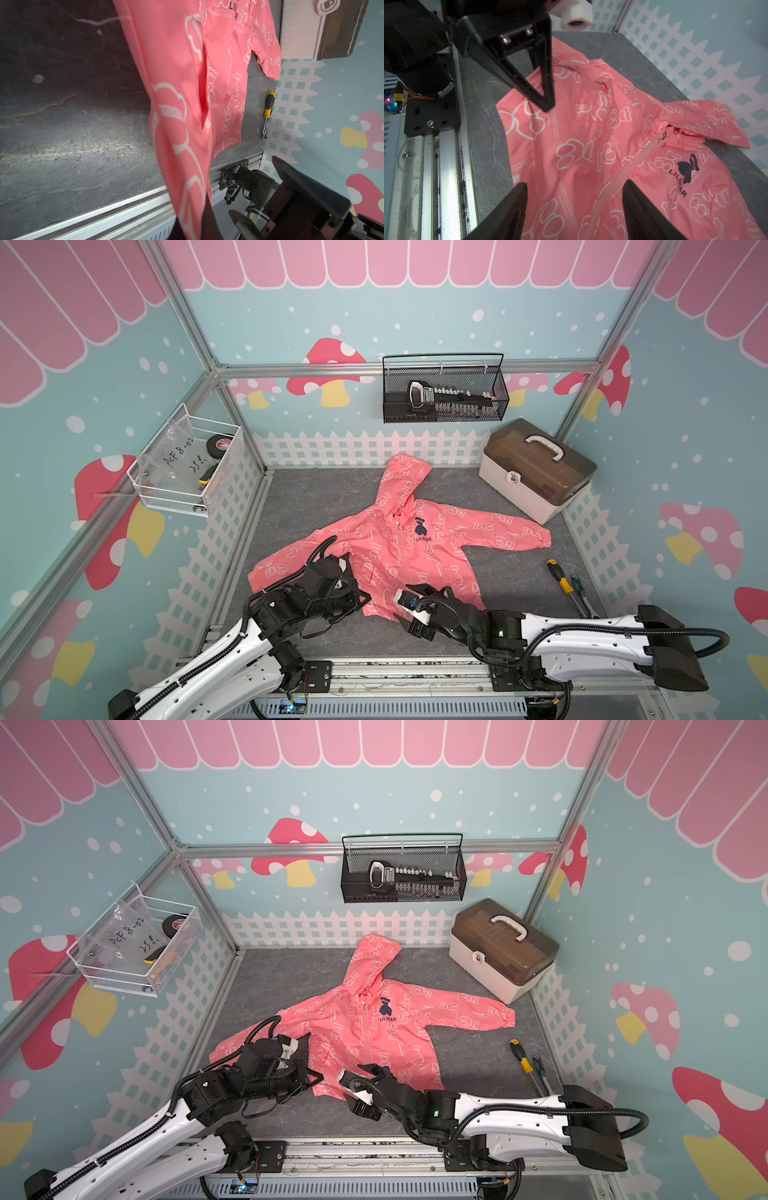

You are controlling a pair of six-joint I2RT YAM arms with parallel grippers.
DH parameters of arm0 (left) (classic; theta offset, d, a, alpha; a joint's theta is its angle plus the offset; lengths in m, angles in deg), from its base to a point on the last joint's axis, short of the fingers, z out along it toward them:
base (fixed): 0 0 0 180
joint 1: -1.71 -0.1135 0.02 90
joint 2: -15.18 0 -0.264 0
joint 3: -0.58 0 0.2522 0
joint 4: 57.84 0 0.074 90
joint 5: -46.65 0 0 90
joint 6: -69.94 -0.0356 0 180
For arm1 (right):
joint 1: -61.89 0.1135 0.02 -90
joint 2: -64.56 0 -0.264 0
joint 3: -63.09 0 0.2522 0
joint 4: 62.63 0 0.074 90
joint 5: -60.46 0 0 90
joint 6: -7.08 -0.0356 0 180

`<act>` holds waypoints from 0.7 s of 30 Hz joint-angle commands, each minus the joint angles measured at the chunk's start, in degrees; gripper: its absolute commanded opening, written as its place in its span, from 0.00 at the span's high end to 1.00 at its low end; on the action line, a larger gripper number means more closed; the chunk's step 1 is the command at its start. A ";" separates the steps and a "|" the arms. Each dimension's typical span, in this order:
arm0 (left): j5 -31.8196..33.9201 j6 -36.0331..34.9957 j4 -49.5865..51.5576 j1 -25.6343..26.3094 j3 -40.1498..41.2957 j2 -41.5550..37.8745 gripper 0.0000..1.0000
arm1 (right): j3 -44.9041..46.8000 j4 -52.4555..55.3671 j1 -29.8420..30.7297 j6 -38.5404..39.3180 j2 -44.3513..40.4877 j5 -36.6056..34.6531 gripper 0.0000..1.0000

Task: Unzip the jacket
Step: Flatten out the jacket at the center of the board.

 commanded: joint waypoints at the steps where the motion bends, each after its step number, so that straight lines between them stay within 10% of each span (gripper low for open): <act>1: 0.47 2.18 0.73 -0.56 0.41 -0.94 1.00 | -1.29 -3.88 2.04 3.93 5.15 -6.71 0.24; 16: -1.13 3.49 0.46 -0.68 2.45 -2.34 1.00 | -9.89 -4.64 2.63 3.01 15.85 -1.88 0.40; 21: -1.52 2.91 0.35 -0.69 2.13 -1.97 0.95 | -12.14 -2.89 2.62 3.29 18.41 -5.91 0.84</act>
